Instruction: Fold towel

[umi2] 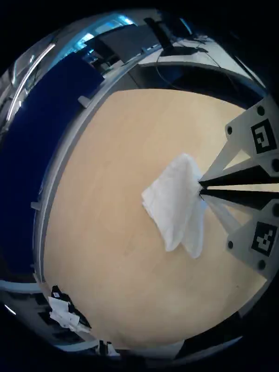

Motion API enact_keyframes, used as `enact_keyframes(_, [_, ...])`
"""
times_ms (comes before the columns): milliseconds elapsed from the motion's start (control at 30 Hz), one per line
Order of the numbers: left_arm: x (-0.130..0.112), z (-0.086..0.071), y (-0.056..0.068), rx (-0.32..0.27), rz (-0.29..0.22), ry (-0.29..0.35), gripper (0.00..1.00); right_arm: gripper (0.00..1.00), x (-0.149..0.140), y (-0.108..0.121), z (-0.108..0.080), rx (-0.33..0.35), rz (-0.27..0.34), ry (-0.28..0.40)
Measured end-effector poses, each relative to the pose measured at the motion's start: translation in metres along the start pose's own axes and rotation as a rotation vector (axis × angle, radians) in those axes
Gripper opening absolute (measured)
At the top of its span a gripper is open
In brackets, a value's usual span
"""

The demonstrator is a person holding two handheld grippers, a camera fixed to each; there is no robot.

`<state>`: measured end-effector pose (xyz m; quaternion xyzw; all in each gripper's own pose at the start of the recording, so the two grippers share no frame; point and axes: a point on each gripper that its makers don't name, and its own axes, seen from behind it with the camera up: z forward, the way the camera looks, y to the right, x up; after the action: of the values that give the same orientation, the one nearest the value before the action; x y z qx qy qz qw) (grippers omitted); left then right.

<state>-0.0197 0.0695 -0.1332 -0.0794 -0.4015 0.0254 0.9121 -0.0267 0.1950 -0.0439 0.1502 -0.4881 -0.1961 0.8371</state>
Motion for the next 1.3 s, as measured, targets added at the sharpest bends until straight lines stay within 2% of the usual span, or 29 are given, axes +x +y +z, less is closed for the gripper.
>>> enact_keyframes(767, [-0.001, -0.005, 0.003, 0.008, 0.017, -0.002, 0.92, 0.05, -0.092, 0.005, 0.045, -0.113, 0.206, -0.153])
enact_keyframes(1167, [0.000, -0.005, -0.001, 0.016, 0.016, 0.000, 0.92, 0.11, -0.111, 0.000, 0.055, -0.130, 0.270, -0.192])
enact_keyframes(1300, [0.001, -0.004, 0.000, 0.015, 0.019, -0.001, 0.92, 0.17, -0.112, 0.002, 0.054, -0.141, 0.277, -0.189])
